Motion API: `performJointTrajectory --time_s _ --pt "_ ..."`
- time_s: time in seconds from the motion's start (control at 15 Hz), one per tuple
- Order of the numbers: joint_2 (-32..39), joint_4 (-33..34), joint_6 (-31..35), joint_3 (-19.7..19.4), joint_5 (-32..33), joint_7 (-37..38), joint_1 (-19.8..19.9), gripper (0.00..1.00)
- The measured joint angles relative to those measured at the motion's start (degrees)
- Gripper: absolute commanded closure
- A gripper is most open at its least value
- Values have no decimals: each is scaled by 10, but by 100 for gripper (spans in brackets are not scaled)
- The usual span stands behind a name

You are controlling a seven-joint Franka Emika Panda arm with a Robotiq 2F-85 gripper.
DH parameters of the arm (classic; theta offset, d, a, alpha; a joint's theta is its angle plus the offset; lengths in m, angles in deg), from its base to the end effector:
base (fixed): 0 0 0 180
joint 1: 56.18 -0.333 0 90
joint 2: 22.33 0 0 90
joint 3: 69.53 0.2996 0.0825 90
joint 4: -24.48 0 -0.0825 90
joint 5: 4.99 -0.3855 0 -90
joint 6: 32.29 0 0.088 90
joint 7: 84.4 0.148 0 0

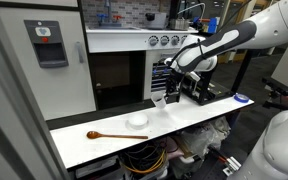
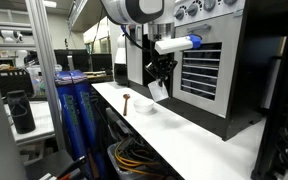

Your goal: Lift the white cup and empty its contents into the bowl

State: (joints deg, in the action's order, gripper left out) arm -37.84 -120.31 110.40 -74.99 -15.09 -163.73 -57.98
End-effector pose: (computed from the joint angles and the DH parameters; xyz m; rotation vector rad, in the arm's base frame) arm 0.4695 -0.0251 0.3398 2.5412 1.7259 0.4184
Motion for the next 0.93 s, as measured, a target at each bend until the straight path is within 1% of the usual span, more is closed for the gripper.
performJointTrajectory --time_s 0.07,0.13,0.4,0.6,0.93 --pt "0 0 0 0 0 0 0 91" --pt "0 0 0 0 0 0 0 98" --pt "0 0 0 0 10 1 0 98" --pt "-2 1 -14 3 61 16 0 98" --pt "-2 14 -36 21 141 46 -1 98"
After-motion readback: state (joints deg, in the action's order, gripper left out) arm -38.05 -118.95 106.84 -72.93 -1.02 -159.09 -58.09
